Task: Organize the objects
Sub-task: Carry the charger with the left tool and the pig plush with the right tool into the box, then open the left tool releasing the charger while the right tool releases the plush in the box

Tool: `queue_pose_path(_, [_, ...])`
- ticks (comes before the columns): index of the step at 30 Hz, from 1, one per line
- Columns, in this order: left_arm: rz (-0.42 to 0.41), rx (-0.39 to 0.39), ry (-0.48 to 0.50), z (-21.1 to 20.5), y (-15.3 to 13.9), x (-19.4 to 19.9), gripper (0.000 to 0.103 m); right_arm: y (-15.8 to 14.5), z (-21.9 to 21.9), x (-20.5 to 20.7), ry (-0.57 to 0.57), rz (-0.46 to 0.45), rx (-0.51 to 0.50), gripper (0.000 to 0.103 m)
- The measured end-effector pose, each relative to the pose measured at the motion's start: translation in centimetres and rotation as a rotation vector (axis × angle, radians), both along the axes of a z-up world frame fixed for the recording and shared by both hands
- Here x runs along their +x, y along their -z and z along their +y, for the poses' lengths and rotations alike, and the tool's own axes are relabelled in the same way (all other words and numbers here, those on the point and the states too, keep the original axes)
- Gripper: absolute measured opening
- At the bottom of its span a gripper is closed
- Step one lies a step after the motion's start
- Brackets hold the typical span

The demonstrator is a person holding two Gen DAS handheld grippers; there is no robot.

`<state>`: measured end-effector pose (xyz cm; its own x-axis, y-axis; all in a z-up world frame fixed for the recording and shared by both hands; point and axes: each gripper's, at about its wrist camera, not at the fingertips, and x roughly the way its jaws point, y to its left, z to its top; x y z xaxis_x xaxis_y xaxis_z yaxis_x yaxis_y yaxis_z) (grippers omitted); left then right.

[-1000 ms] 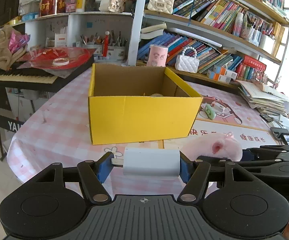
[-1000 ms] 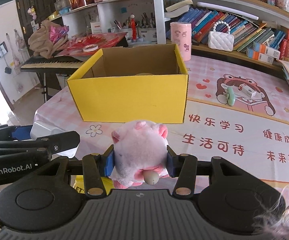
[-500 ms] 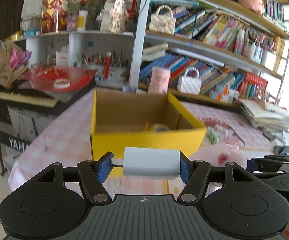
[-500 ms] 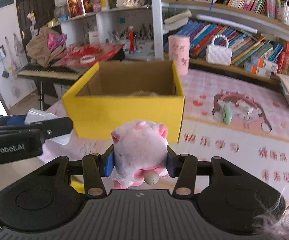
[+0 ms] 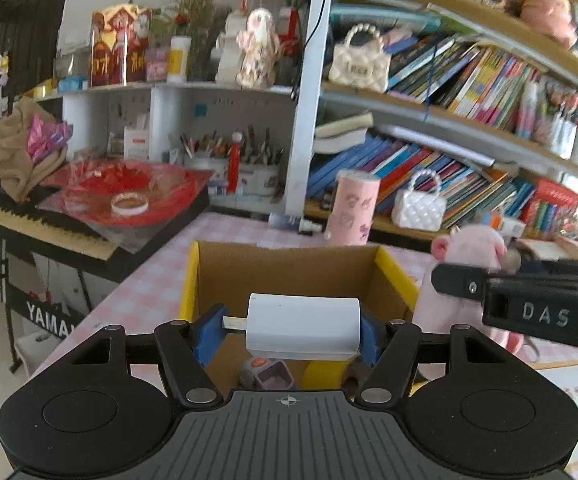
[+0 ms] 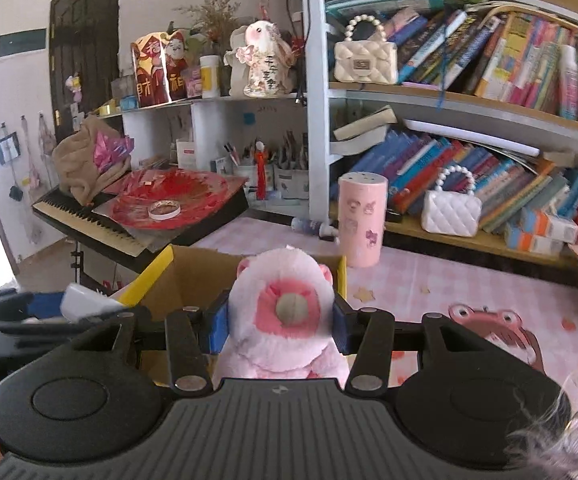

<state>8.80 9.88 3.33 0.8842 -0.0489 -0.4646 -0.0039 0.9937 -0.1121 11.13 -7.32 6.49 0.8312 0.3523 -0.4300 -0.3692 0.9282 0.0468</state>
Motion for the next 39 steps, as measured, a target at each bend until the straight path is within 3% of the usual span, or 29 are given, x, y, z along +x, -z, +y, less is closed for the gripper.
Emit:
queue_pose_path(8, [0.104,0.067,-0.018,-1.4,3.1,3.7,0.065,2.0,2.0,6.0,-0.109,0.054,-0.047,0.046])
queue_pose_path(17, [0.191,0.103,-0.043,-1.8,4.9,5.4,0.065,4.7,5.3,10.1,-0.227,0.129,-0.101,0.046])
queue_pose_path(23, [0.202,0.155,-0.034,-2.5,5.3,5.7,0.065,5.7,6.7,11.2,-0.28,0.154,-0.148,0.046])
queue_pose_path(30, [0.192,0.141,-0.049,-2.3,5.1,5.5,0.066,6.3,7.2,12.1,-0.293,0.168,-0.17,0.047])
queue_pose_path(35, [0.163,0.129,-0.051,-2.1,4.3,4.7,0.069,6.3,7.2,11.9,-0.287,0.167,-0.167,0.056])
queue_pose_path(37, [0.148,0.132,-0.053,-2.1,3.9,4.2,0.071,6.1,7.1,11.7,-0.294,0.168,-0.147,0.07])
queue_pose_path(39, [0.131,0.132,-0.055,-2.1,3.6,3.6,0.072,5.6,6.8,11.1,-0.288,0.155,-0.118,0.073])
